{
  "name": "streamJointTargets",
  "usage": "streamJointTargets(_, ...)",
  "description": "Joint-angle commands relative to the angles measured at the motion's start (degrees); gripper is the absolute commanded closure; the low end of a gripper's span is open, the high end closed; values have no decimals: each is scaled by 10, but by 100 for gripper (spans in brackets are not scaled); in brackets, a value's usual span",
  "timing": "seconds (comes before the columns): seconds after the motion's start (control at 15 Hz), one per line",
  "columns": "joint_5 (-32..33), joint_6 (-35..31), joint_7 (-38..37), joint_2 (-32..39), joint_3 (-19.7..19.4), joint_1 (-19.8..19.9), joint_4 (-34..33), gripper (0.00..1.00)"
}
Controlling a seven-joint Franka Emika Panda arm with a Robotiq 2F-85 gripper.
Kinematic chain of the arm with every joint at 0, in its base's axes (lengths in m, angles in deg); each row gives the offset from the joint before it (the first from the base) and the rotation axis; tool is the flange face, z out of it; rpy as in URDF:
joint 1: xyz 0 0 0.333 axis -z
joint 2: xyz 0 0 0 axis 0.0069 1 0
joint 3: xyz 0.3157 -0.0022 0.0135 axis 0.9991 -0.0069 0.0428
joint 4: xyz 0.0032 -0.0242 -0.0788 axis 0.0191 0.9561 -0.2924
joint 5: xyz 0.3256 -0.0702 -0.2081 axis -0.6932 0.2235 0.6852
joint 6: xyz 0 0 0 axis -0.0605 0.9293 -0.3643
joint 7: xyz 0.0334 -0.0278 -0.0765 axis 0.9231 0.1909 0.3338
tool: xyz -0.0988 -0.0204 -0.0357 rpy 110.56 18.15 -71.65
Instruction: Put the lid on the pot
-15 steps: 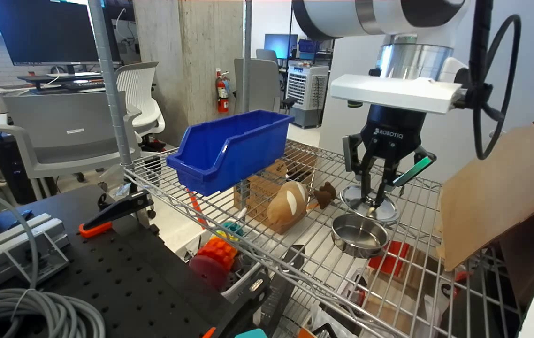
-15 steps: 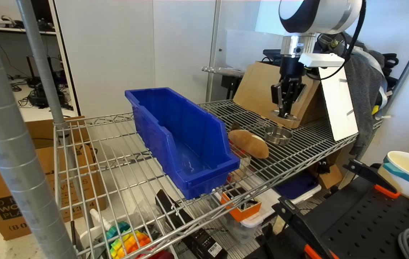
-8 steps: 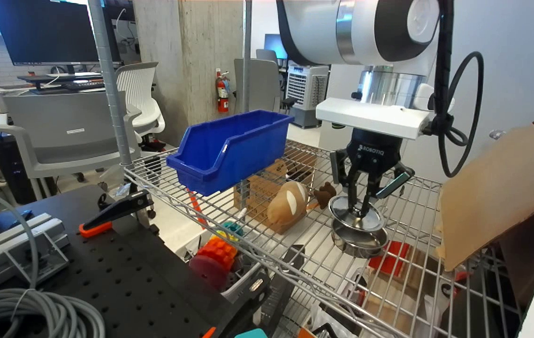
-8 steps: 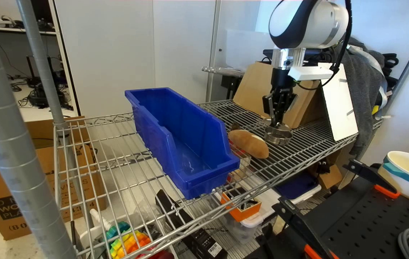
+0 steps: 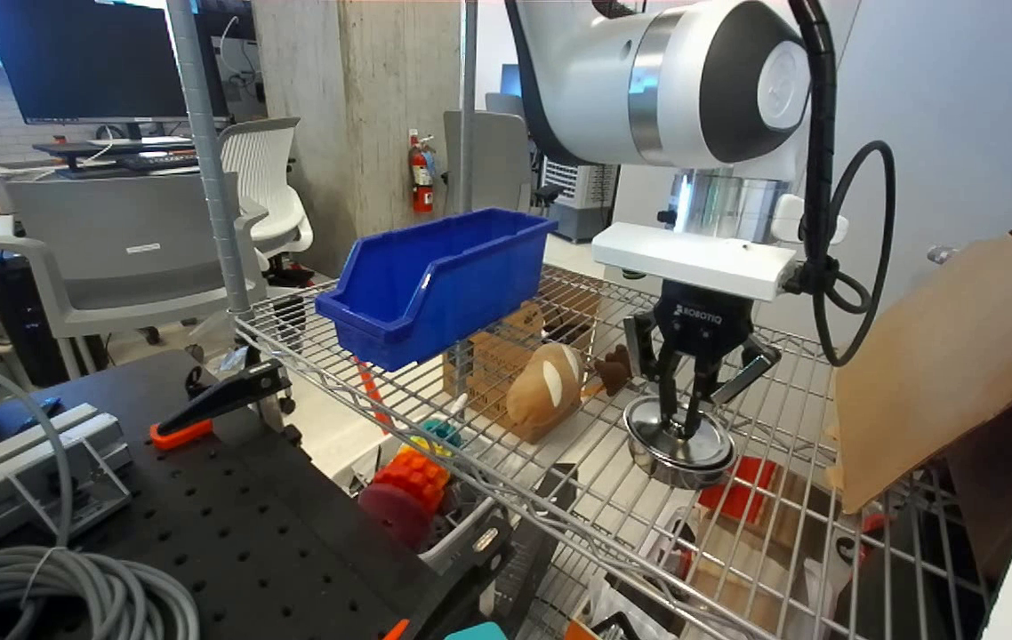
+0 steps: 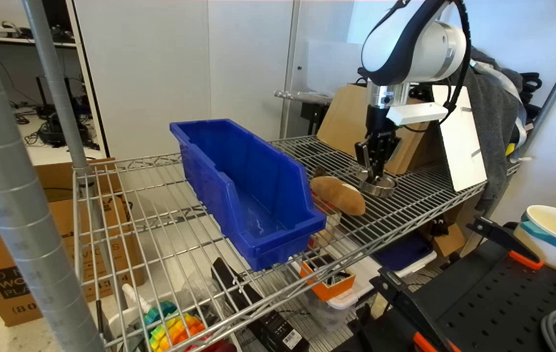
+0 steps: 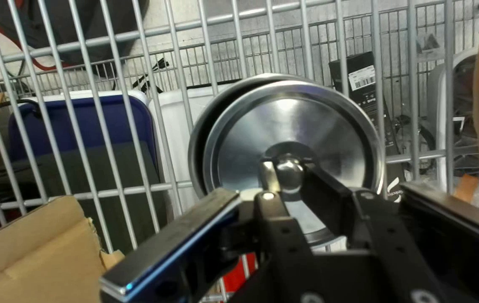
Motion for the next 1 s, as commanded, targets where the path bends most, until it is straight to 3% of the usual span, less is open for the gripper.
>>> streamJointTargets(0.0, 24, -9, -26, -4, -22, -19, 6, 94)
streamJointTargets(0.13, 34, -12, -39, -2, -32, -26, 5, 94)
streamJointTargets(0.2, 38, -8, -44, -1, -36, -29, 4, 52)
streamJointTargets(0.33, 42, -5, -48, -4, -38, -32, 6, 46)
streamJointTargets(0.73, 26, -11, -9, -60, -6, -20, 57, 2)
streamJointTargets(0.93, 8, -21, 31, -135, 19, 1, 121, 0)
